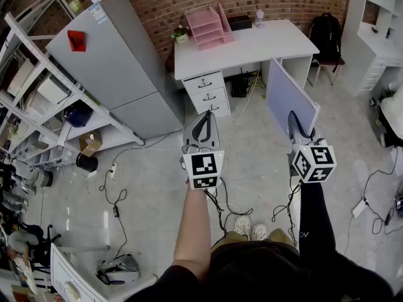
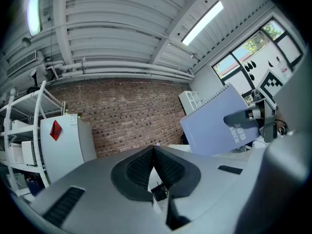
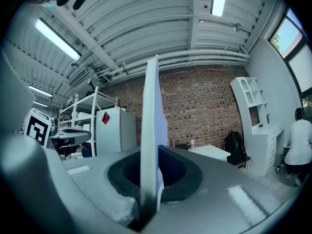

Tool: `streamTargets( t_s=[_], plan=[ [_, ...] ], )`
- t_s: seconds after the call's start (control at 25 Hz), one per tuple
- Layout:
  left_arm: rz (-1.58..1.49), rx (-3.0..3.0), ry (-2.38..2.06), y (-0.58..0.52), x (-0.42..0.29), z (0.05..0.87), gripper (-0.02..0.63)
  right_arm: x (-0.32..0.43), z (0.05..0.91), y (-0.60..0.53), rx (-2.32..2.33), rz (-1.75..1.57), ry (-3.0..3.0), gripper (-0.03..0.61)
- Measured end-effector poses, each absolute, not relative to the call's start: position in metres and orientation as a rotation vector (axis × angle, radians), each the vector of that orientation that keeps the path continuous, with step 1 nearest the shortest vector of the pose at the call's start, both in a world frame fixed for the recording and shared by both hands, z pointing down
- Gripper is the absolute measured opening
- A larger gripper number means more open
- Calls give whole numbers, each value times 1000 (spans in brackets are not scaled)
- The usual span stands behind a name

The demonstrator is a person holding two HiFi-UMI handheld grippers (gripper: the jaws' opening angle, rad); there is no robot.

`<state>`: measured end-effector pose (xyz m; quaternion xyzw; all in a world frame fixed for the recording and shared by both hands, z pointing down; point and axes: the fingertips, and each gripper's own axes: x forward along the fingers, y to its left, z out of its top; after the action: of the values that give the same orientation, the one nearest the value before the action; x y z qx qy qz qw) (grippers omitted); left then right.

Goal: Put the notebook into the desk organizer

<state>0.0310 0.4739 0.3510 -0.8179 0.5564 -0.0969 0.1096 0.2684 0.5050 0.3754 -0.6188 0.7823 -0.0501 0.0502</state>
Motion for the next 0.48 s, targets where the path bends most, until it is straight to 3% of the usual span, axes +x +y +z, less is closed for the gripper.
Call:
streamTargets(
  t_s=[0.48],
  plan=[
    [-221, -2435, 1627, 449, 2, 348, 8, 239, 369, 483, -1965, -19, 2387, 31]
  ],
)
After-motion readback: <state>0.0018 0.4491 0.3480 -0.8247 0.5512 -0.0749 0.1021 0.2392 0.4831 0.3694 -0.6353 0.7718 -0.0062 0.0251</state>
